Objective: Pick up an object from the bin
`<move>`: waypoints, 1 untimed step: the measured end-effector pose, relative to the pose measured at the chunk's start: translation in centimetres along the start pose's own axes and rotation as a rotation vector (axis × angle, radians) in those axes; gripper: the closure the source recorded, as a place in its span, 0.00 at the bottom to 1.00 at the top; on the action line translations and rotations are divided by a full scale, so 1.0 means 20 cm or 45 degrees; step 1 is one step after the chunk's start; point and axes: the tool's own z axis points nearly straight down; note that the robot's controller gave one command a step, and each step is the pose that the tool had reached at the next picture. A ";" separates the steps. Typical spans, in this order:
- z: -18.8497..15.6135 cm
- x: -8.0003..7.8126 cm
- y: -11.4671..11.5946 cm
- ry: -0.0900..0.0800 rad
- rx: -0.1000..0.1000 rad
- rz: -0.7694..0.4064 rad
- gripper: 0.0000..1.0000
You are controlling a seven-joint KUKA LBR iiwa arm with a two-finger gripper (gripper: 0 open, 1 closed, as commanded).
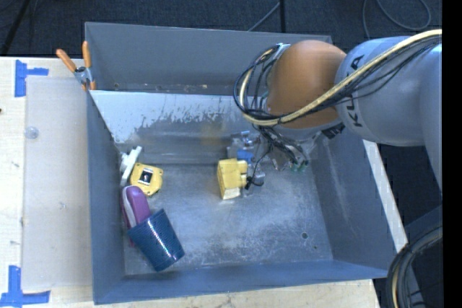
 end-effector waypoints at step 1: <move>-0.04 0.00 0.00 0.004 -0.001 0.000 1.00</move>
Offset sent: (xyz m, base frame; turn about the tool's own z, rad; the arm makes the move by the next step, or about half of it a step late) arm 0.0000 0.0001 0.0142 0.0000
